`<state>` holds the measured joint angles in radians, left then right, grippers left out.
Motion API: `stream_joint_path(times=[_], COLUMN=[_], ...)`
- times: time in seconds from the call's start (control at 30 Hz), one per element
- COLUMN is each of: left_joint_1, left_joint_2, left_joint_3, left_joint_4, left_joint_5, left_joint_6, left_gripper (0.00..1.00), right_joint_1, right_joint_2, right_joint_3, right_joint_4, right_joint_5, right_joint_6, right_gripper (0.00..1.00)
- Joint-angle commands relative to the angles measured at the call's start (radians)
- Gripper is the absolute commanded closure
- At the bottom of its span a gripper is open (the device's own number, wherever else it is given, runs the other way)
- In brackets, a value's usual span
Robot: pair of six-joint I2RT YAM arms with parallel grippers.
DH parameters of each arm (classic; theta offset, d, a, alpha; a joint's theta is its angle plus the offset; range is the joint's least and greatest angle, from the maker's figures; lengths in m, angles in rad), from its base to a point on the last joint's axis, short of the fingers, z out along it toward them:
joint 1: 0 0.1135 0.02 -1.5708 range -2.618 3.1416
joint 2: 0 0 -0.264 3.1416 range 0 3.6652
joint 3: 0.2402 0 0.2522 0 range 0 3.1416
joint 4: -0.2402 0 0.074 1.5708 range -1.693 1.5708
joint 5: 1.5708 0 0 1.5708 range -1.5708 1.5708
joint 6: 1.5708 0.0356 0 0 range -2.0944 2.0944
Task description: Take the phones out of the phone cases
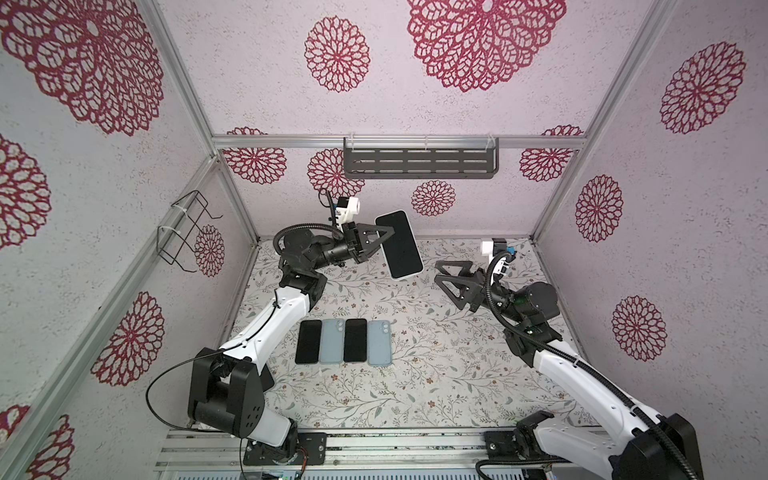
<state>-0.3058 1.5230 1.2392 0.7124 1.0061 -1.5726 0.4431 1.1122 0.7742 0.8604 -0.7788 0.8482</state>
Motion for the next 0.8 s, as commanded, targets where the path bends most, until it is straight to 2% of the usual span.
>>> stream_joint_path(times=[0.0, 0.2, 0.43, 0.77], left_joint_1=[0.001, -0.006, -0.008, -0.008], left_joint_2=[-0.007, -0.005, -0.013, -0.019], left_joint_3=[0.047, 0.06, 0.065, 0.06], left_joint_4=[0.05, 0.008, -0.043, -0.065], left_joint_5=[0.053, 0.042, 0.016, -0.002], left_joint_6=[0.04, 0.069, 0.102, 0.11], left_gripper=[1.0, 1.0, 1.0, 1.0], right_joint_1=[0.014, 0.049, 0.062, 0.065], right_joint_2=[0.025, 0.078, 0.11, 0.152], right_joint_3=[0.031, 0.031, 0.053, 0.074], right_joint_4=[0.077, 0.209, 0.28, 0.333], right_joint_5=[-0.063, -0.074, -0.076, -0.068], right_joint_6=[0.048, 0.106, 0.151, 0.186], right_gripper=[0.19, 0.26, 0.36, 0.59])
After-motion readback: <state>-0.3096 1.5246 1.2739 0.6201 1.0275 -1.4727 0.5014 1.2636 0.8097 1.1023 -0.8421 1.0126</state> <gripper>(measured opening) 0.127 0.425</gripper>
